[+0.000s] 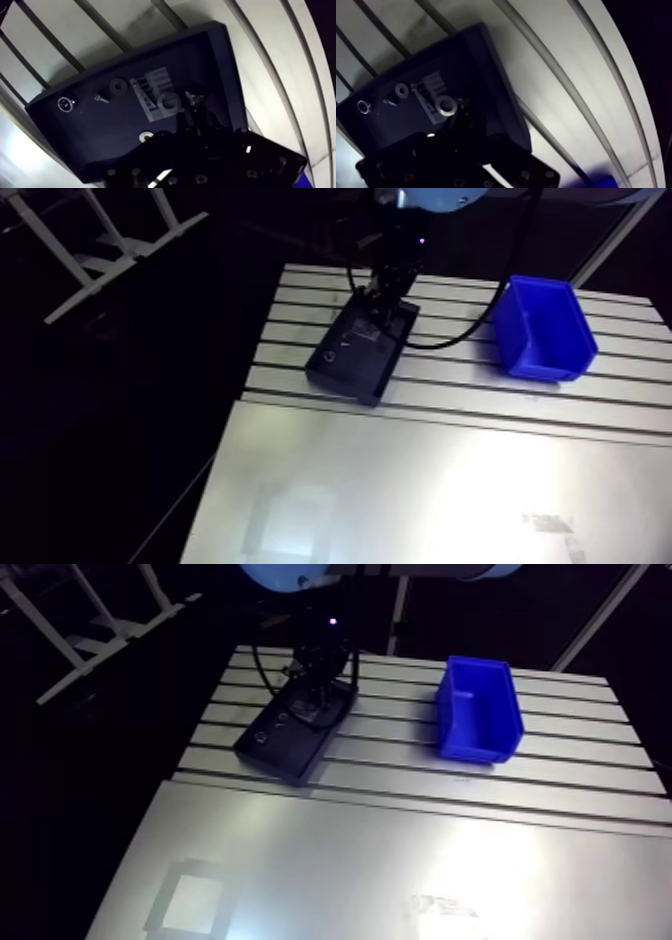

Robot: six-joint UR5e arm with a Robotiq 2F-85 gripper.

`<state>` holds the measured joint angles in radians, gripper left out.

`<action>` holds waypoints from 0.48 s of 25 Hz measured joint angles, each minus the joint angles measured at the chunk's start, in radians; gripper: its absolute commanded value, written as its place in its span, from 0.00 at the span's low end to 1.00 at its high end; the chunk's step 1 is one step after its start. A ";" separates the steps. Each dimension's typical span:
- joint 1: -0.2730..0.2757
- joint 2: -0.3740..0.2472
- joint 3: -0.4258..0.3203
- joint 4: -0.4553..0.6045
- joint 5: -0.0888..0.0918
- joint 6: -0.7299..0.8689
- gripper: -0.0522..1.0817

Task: Pick up the M10 bolt from the tray and put it into the blue bin.

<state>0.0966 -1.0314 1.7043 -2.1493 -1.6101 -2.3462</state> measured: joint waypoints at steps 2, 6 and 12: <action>-0.001 -0.005 0.000 -0.001 -0.001 -0.007 0.86; -0.003 -0.020 0.000 0.000 0.000 -0.014 0.90; -0.006 -0.060 0.004 0.019 0.003 -0.017 0.93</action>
<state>0.0901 -1.0915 1.7082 -2.1298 -1.6072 -2.3630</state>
